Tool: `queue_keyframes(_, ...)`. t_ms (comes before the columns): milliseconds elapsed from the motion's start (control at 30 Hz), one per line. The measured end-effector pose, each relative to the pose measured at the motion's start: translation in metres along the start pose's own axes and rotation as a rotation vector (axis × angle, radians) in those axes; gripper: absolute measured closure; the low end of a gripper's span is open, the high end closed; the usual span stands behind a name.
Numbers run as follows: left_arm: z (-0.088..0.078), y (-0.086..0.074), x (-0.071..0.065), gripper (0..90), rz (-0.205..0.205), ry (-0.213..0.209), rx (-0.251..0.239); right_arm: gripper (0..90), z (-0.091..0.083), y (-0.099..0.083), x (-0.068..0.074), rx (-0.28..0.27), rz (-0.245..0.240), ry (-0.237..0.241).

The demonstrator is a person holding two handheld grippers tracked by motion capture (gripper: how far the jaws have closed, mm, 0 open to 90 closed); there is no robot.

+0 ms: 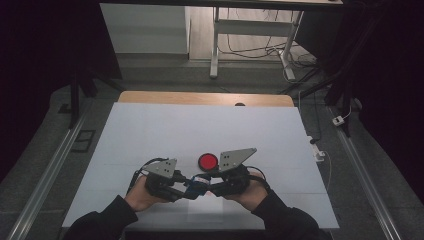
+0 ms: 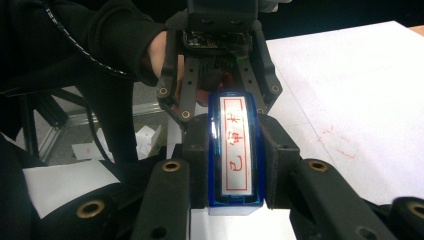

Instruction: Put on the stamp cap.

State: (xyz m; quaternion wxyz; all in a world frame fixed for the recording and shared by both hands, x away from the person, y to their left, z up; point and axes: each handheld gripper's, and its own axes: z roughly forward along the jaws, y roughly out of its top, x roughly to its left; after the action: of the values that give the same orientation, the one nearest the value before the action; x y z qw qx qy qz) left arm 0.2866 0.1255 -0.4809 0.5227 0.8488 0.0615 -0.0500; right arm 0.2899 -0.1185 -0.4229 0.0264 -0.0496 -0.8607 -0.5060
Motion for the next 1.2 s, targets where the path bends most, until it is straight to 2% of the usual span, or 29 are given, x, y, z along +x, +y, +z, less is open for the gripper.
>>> queue_keyframes(367, 0.001, -0.001, 0.0, 54.1, -0.029, 0.049, 0.033, 70.2, -0.003, -0.001, -0.002, 0.0, 0.006, -0.024)
queue_keyframes(600, -0.003, -0.002, 0.0, 48.7, -0.047, 0.084, 0.035, 70.2, -0.004, -0.002, -0.004, 0.0, 0.01, -0.035)
queue_keyframes(767, -0.004, -0.002, -0.002, 44.4, -0.062, 0.112, 0.062, 70.1, -0.005, -0.002, -0.005, 0.003, 0.011, -0.045)
queue_keyframes(1067, -0.01, -0.004, -0.01, 31.0, -0.104, 0.207, 0.113, 70.2, -0.008, -0.004, -0.006, 0.013, 0.031, -0.078)
queue_keyframes(1200, -0.016, -0.006, -0.014, 25.0, -0.138, 0.252, 0.124, 70.2, -0.01, -0.004, -0.006, 0.021, 0.032, -0.094)
